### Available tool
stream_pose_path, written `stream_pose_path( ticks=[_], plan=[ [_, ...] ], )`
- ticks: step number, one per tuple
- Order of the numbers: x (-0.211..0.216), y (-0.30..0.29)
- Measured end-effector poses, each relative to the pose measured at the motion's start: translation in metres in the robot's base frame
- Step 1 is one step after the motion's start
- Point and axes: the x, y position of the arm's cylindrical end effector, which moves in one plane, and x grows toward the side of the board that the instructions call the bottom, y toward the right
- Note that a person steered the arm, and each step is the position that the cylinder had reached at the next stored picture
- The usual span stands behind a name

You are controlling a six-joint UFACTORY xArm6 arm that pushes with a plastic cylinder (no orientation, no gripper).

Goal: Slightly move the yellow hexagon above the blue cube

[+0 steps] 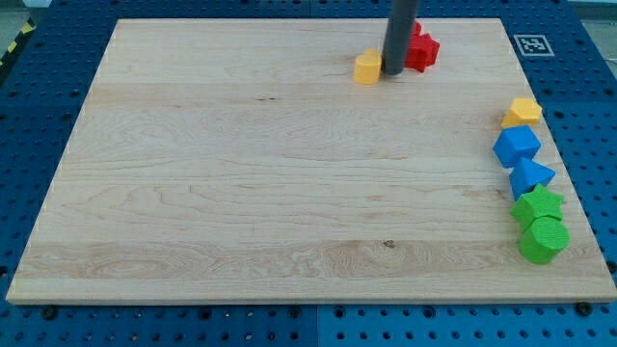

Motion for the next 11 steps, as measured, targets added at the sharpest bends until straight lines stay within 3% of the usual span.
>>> stream_pose_path(
  ticks=[1, 2, 5, 8, 11],
  plan=[
    [0.000, -0.034],
    [0.002, 0.000],
    [0.052, 0.235],
    [0.126, 0.221],
    [0.101, 0.192]
  ],
)
